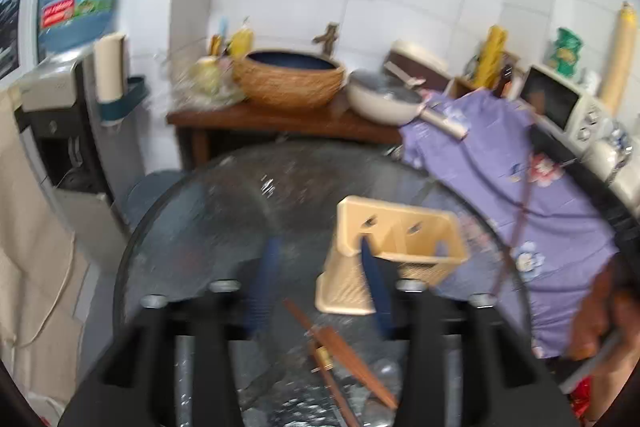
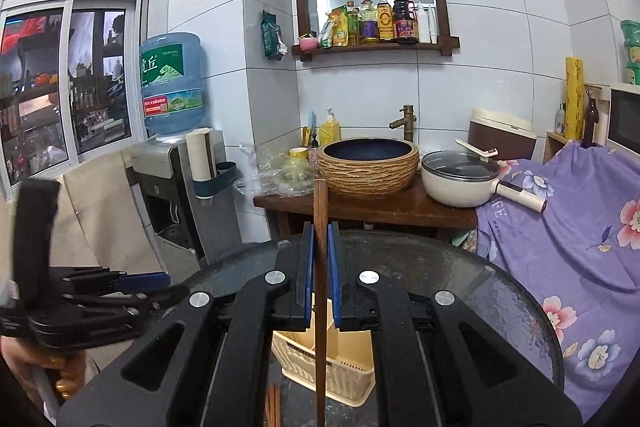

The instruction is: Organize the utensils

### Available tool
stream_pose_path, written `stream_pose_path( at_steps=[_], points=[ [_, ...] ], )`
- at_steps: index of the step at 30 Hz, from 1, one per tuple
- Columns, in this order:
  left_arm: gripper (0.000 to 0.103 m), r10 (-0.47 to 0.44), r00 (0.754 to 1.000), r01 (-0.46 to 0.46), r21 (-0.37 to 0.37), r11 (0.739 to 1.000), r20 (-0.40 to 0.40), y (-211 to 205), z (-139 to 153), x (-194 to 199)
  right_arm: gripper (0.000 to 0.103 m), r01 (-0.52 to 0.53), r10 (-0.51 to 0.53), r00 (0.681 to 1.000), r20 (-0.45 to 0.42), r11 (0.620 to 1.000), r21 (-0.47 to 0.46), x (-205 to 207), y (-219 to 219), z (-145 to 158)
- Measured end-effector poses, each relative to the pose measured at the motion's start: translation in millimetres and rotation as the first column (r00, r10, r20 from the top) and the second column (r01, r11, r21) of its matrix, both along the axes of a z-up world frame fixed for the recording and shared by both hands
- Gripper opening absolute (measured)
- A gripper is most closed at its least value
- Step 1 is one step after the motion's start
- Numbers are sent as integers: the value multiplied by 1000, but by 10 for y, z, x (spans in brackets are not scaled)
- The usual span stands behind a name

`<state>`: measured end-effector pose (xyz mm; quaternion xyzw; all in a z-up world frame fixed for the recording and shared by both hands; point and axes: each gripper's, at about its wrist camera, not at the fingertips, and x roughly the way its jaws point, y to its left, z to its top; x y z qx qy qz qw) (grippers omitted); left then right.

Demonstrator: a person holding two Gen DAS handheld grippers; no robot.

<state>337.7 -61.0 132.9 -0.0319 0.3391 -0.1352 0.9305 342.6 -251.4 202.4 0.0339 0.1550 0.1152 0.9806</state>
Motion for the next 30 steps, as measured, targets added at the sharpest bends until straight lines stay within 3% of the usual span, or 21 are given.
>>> stream_pose_path(
  at_steps=[4, 6, 9, 13, 17, 22, 30],
  points=[
    [45, 63, 992, -56, 67, 996, -107, 30, -430, 187, 7, -7, 7, 1000, -17, 1000, 2, -61, -20, -60],
    [36, 77, 981, -63, 81, 995, -181, 34, -662, 306, 7, -14, 14, 1000, -24, 1000, 1, -89, -14, -84],
    [31, 90, 949, -64, 95, 993, -301, 34, -1052, 459, 8, -25, 25, 999, -33, 1000, -4, -133, 4, -118],
    [31, 83, 906, -80, 25, 996, -416, 36, -1378, 575, 7, -32, 32, 999, -44, 999, -8, -172, 16, -181],
    [31, 99, 895, -89, 43, 995, -434, -62, -1503, 631, 7, -34, 34, 998, -55, 999, -5, -202, -7, -264],
    [31, 130, 881, -138, 16, 990, -454, -101, -1593, 699, 7, -31, 30, 998, -62, 999, -15, -220, -51, -324],
    [30, 185, 877, -175, 64, 983, -444, -309, -1719, 755, 7, -34, 34, 997, -71, 999, 0, -167, -140, -379]
  ],
)
